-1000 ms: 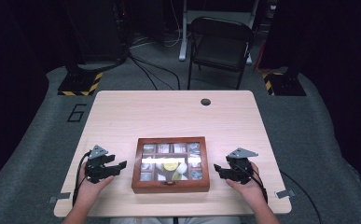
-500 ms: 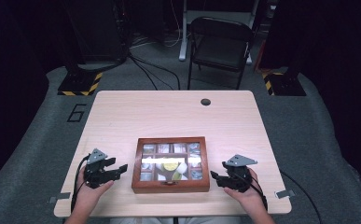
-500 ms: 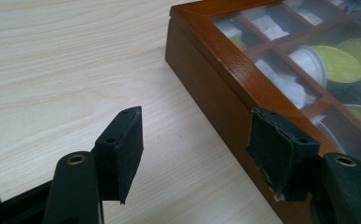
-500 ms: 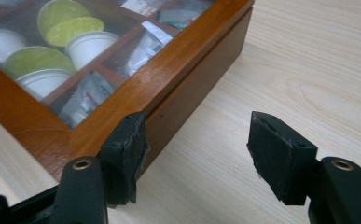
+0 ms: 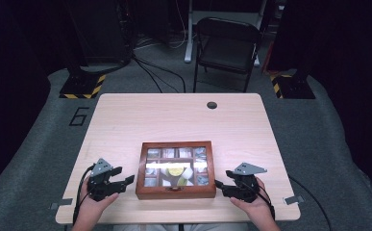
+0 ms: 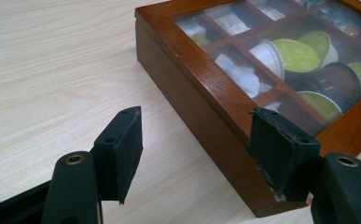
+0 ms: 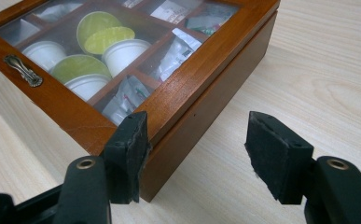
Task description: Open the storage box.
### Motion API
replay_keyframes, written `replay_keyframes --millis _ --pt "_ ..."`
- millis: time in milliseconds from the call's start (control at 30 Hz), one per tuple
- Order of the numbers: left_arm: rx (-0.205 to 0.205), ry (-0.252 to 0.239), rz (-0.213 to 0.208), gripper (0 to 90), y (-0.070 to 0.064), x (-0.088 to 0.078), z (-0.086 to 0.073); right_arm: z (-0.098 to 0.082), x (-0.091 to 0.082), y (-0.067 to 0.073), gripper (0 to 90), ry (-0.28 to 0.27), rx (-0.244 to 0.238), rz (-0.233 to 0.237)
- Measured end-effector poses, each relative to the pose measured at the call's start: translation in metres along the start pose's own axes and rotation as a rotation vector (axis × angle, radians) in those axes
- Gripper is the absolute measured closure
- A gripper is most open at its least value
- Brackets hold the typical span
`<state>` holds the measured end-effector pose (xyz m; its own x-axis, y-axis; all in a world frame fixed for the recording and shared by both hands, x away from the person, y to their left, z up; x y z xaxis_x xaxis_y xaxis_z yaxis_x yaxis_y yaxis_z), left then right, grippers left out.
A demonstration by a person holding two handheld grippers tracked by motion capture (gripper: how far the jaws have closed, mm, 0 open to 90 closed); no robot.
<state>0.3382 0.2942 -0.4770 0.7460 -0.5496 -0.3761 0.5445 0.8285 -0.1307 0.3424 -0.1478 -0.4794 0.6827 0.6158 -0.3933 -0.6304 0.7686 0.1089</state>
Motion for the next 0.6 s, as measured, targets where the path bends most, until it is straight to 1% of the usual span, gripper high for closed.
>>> replay_keyframes --millis 67,133,167,200,233,267,300,333,367,400,433,467,533,567,600 --pt "-0.01 -0.008 -0.008 34.9 -0.002 -0.002 -0.001 0.0 -0.001 0.001 38.6 -0.004 0.007 -0.003" --pt "-0.017 -0.01 -0.017 34.9 -0.005 -0.004 -0.001 0.001 -0.002 0.002 38.6 -0.004 -0.003 -0.001" --pt "-0.017 -0.014 -0.013 34.9 -0.007 -0.004 -0.002 -0.001 -0.003 0.003 38.9 -0.003 -0.003 0.001" --pt "-0.016 -0.014 -0.025 34.9 -0.011 -0.006 -0.003 -0.003 -0.005 0.006 39.6 0.004 -0.012 0.0" --pt "-0.016 -0.014 -0.025 34.8 -0.011 -0.006 -0.003 -0.004 -0.006 0.007 39.7 0.003 -0.018 0.004" --pt "-0.013 -0.007 -0.033 34.8 -0.013 -0.008 -0.003 -0.004 -0.006 0.007 39.7 0.003 -0.018 0.004" --pt "-0.014 -0.012 -0.034 34.8 -0.016 -0.009 -0.004 -0.005 -0.008 0.009 39.9 0.003 -0.021 0.009" --pt "-0.009 -0.005 -0.043 34.7 -0.018 -0.01 -0.005 -0.007 -0.013 0.013 39.7 -0.007 -0.026 0.023" --pt "-0.004 -0.005 -0.044 34.7 -0.021 -0.01 -0.006 -0.007 -0.013 0.013 39.7 -0.007 -0.026 0.023" --pt "0.003 -0.005 -0.044 34.6 -0.023 -0.011 -0.007 -0.008 -0.015 0.015 39.7 -0.008 -0.028 0.033" --pt "-0.002 0.003 -0.055 34.5 -0.025 -0.012 -0.007 -0.009 -0.017 0.018 39.7 -0.012 -0.036 0.052" --pt "0.01 0.0 -0.054 34.5 -0.026 -0.012 -0.008 -0.009 -0.018 0.021 39.7 -0.011 -0.042 0.061" --pt "0.017 0.015 -0.062 34.5 -0.029 -0.012 -0.01 -0.01 -0.017 0.027 39.7 -0.002 -0.071 0.084" --pt "0.016 0.02 -0.064 34.5 -0.031 -0.011 -0.011 -0.01 -0.015 0.029 39.7 0.003 -0.084 0.086" --pt "0.023 0.032 -0.063 34.5 -0.033 -0.011 -0.013 -0.011 -0.013 0.031 39.8 0.012 -0.087 0.09"
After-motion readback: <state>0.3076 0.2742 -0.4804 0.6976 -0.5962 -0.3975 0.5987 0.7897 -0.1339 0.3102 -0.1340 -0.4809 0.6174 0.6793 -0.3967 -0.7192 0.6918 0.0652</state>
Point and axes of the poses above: each handheld gripper's, and its own axes: x roughly forward along the jaws, z roughly out of its top, y roughly to its left, the point moved 1 cm from there along x, roughly forward along the jaws, and after that the axes turned 14 degrees about -y, right-handed, at the moved point
